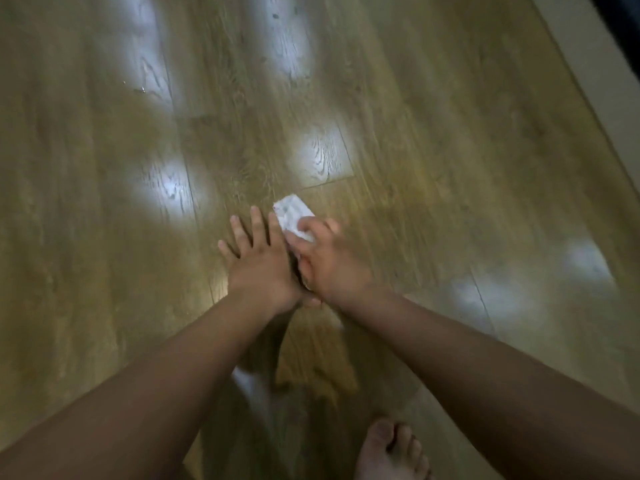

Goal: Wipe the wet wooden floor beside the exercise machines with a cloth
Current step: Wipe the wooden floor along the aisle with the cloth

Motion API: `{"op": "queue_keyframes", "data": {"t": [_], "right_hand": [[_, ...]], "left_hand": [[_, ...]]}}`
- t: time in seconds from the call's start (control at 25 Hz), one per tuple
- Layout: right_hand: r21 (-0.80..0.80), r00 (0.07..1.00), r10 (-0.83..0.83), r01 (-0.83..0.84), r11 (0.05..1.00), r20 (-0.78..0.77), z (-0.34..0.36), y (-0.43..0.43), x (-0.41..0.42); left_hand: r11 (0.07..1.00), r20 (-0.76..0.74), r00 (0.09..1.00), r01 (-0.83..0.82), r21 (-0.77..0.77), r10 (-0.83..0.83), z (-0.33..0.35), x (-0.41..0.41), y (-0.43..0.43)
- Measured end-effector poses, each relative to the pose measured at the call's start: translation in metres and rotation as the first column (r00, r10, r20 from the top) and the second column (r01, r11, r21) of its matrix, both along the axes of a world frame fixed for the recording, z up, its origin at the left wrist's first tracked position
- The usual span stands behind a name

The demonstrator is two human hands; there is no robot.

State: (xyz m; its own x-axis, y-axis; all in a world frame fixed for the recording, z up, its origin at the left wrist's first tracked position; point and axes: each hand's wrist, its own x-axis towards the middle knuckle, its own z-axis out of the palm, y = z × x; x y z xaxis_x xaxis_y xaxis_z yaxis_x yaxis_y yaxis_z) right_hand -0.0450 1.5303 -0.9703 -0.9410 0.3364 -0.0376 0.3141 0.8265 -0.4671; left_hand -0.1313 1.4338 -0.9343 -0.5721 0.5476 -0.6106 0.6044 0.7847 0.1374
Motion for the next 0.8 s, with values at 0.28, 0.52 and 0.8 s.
{"op": "queue_keyframes", "data": {"t": [0.28, 0.52, 0.8], "right_hand": [[0.301, 0.777, -0.622, 0.573, 0.762, 0.095, -0.001, 0.305, 0.153], [0.265, 0.553, -0.83, 0.792, 0.549, 0.069, 0.015, 0.273, 0.07], [0.22, 0.997, 0.073, -0.063, 0.973, -0.036, -0.01, 0.173, 0.04]], "left_hand": [[0.998, 0.045, 0.997, 0.065, -0.02, -0.064, 0.014, -0.006, 0.048], [0.999, 0.013, 0.999, 0.041, 0.02, -0.041, 0.007, -0.007, 0.078], [0.995, -0.143, 0.987, 0.078, 0.069, -0.068, 0.01, -0.023, 0.067]]}}
